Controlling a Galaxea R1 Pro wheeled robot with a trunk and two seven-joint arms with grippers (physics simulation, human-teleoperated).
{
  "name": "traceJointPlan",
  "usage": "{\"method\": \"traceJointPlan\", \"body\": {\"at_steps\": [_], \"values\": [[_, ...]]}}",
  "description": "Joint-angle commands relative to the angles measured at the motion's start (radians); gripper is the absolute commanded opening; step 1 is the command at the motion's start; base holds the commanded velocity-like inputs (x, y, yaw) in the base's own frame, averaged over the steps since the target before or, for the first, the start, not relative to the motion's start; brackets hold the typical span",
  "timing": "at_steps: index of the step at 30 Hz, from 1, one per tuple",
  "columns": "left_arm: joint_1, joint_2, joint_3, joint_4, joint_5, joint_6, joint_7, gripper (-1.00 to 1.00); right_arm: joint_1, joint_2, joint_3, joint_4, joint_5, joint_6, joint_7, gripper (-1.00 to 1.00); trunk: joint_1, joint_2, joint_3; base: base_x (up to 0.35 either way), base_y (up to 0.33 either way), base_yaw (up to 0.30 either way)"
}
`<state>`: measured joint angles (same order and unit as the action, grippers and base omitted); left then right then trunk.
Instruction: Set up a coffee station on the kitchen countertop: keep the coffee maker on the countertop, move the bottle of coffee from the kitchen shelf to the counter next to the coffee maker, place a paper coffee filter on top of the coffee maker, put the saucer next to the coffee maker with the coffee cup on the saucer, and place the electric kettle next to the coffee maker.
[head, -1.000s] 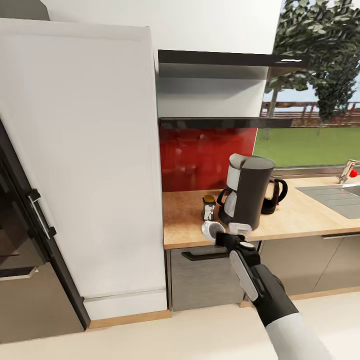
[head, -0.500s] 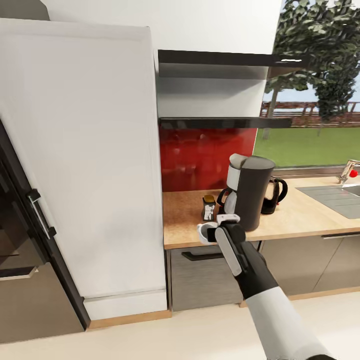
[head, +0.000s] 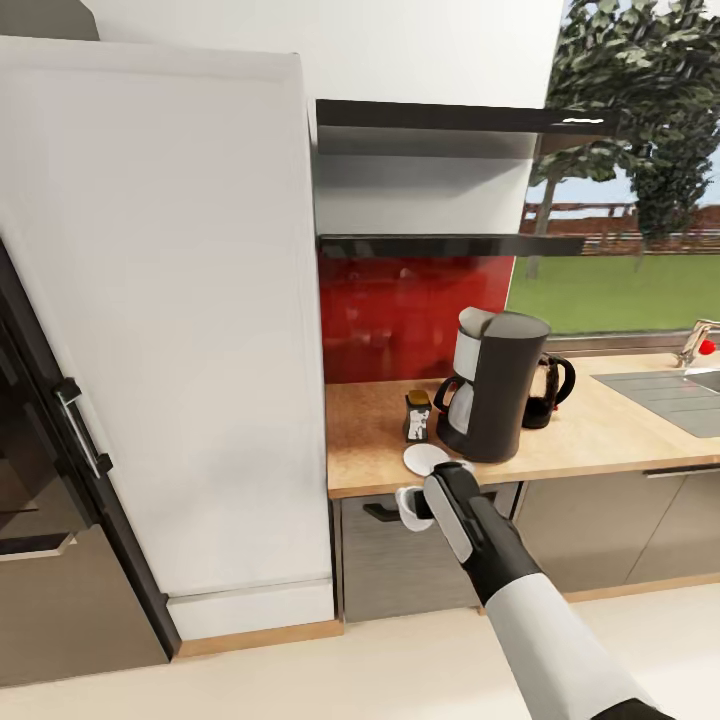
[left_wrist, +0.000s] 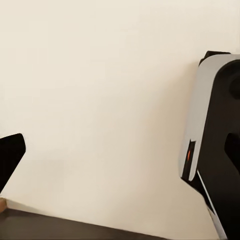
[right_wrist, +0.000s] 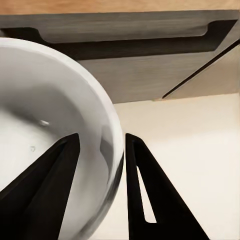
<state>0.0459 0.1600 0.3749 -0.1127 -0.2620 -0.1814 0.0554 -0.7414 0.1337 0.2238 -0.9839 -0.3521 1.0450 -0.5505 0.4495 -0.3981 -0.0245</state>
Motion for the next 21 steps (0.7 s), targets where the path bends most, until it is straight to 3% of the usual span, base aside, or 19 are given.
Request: {"method": "traceJointPlan", "body": {"at_steps": [1,6,14,21], "values": [[0.001,0.000,0.005,-0.001,-0.010,-0.003,0.015,1.00,-0.001,0.000,0.001,-0.001,-0.010,0.002,-0.009,-1.00,0.001,-0.002,-0.002,0.000,0.000,0.000],[0.002,0.001,0.005,0.019,-0.010,-0.003,0.064,1.00,-0.001,0.000,0.000,-0.030,-0.010,0.002,-0.009,-1.00,0.001,-0.002,-0.002,0.001,0.000,0.000],[0.002,-0.001,0.004,0.035,-0.010,-0.004,0.072,1.00,-0.001,0.000,0.000,-0.052,-0.009,0.002,-0.009,-1.00,0.001,-0.002,-0.002,0.087,0.000,0.000],[0.003,-0.001,0.004,0.038,-0.010,-0.003,0.073,1.00,-0.001,0.000,-0.001,-0.127,-0.005,0.002,-0.009,-1.00,0.001,-0.002,-0.002,0.193,0.022,0.000]]}}
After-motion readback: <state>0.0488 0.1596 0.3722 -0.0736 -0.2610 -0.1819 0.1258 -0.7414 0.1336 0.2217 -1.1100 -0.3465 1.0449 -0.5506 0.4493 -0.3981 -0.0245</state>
